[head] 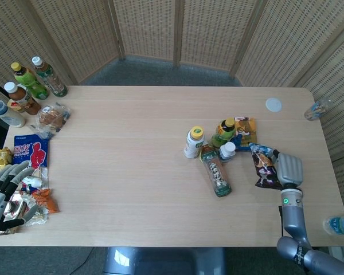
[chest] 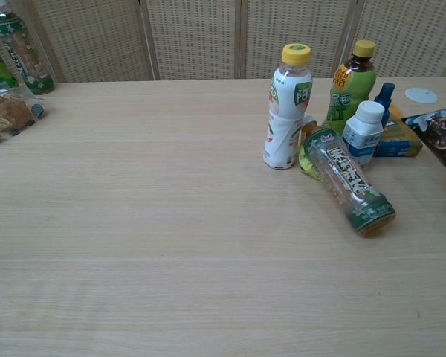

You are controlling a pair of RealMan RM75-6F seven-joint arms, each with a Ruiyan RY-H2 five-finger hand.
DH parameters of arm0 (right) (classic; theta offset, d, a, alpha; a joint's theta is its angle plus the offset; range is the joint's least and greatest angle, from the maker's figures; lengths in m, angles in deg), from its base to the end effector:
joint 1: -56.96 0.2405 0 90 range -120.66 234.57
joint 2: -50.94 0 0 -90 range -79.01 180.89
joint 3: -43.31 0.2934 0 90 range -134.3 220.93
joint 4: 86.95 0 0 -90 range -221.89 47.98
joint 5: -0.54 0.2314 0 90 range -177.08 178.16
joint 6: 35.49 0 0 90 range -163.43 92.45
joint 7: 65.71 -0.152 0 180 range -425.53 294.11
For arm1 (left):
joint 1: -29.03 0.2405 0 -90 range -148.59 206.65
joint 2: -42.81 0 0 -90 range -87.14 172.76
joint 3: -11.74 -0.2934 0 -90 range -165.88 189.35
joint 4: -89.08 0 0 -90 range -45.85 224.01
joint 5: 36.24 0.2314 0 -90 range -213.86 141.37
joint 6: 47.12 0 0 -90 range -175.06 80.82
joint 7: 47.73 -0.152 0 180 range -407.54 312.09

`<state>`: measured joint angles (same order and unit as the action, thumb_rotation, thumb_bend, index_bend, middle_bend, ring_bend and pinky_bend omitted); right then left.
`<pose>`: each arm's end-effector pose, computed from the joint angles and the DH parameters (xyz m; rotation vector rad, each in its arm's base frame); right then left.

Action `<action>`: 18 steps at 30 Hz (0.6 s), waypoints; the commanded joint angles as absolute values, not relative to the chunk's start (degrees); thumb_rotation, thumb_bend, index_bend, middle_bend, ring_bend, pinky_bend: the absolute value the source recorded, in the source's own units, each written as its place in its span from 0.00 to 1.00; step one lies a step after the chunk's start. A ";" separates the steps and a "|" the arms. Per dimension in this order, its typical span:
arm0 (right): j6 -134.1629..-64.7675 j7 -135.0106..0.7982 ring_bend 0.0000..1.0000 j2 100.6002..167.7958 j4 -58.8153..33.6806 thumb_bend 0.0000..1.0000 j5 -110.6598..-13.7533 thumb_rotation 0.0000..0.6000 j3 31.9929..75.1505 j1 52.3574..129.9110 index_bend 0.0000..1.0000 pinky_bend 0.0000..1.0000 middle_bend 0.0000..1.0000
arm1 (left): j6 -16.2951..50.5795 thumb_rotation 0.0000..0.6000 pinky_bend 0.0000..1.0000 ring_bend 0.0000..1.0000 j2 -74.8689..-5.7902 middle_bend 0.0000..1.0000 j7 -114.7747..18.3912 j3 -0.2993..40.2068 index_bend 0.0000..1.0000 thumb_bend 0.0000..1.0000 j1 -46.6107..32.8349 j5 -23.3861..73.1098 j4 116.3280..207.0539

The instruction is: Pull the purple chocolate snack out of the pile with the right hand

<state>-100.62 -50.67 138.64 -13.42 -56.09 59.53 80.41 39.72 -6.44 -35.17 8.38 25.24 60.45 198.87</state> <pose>-0.3474 -0.3509 0.0396 1.2342 -1.0773 0.7513 -0.2873 0.1569 0.1954 -1.4649 -1.1260 -1.1238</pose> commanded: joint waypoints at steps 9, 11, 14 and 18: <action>-111.08 -55.16 0.81 125.47 7.43 0.00 -61.52 1.00 65.66 77.03 0.58 1.00 0.81 | 40.01 1.00 0.00 0.00 -6.96 0.06 -34.74 7.94 0.12 0.35 25.60 60.96 198.36; -112.12 -54.83 0.81 123.97 10.09 0.00 -62.62 1.00 66.26 77.11 0.58 1.00 0.81 | 40.17 1.00 0.00 0.00 -7.02 0.06 -34.62 7.85 0.12 0.35 25.73 61.07 198.14; -112.73 -54.71 0.81 122.12 13.67 0.00 -63.37 1.00 67.09 77.38 0.58 1.00 0.80 | 40.55 1.00 0.00 0.00 -7.04 0.06 -34.37 7.76 0.12 0.35 25.92 61.31 197.94; -113.49 -54.21 0.81 120.68 16.47 0.00 -63.64 1.00 67.86 77.80 0.58 1.00 0.80 | 41.08 1.00 0.00 0.00 -7.08 0.06 -33.97 7.59 0.12 0.35 26.25 61.55 197.62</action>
<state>-112.93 -54.32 121.36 15.42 -63.37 67.26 77.61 41.03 -7.07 -34.03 7.63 26.20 61.52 197.67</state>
